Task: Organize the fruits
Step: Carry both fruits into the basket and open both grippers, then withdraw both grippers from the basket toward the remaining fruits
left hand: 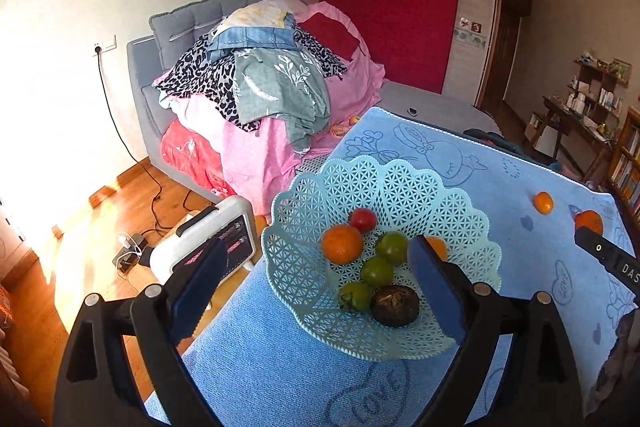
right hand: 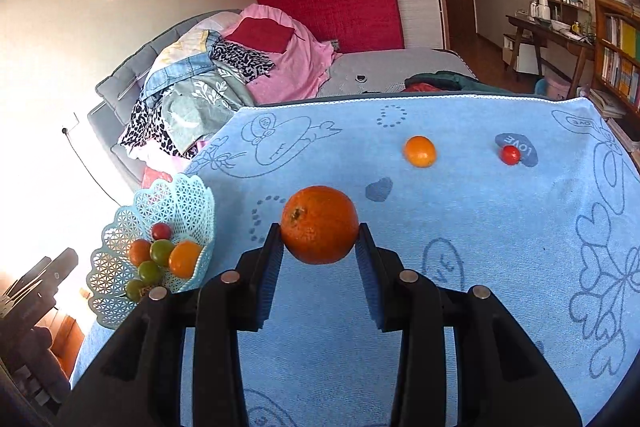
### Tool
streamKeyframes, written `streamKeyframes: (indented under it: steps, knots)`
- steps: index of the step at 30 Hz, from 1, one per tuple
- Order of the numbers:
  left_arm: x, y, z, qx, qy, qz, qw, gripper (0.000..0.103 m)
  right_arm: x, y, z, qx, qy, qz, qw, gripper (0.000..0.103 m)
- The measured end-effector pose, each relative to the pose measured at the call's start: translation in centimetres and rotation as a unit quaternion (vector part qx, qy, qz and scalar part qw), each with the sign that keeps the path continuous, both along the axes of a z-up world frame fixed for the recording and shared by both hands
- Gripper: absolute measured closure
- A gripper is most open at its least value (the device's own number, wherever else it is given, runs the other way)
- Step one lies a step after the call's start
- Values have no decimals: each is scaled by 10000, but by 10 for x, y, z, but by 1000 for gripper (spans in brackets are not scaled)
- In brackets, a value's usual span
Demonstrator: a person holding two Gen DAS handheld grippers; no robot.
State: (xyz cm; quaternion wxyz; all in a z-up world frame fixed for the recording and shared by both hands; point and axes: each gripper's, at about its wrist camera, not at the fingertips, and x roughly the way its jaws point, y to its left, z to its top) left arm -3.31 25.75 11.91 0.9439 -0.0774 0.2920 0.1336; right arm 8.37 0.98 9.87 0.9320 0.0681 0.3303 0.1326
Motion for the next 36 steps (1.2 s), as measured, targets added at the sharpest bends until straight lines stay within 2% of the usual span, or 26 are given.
streamKeyframes:
  steps: [9, 17, 19, 20, 21, 22, 36]
  knots:
    - [-11, 12, 7, 64, -73, 85, 9999, 12, -9, 68, 4, -110, -39, 652, 9978, 65]
    - [-12, 17, 10, -5, -81, 147, 9999, 12, -10, 102, -3, -226, 99, 1061, 9941, 64]
    - [-11, 17, 10, -2, -81, 139, 9999, 12, -8, 105, -5, -235, 154, 1125, 9933, 64]
    - [-11, 18, 10, -6, -81, 134, 9999, 12, -8, 106, -6, -233, 156, 1136, 9931, 58]
    - [-12, 17, 10, -7, -80, 124, 9999, 12, -8, 105, -6, -227, 128, 1129, 9933, 47]
    - [-11, 17, 10, -5, -78, 119, 9999, 12, -10, 105, -5, -221, 83, 1119, 9934, 44]
    - [-10, 5, 9, 76, -79, -27, 9999, 12, -9, 84, -8, -214, 89, 848, 9961, 42]
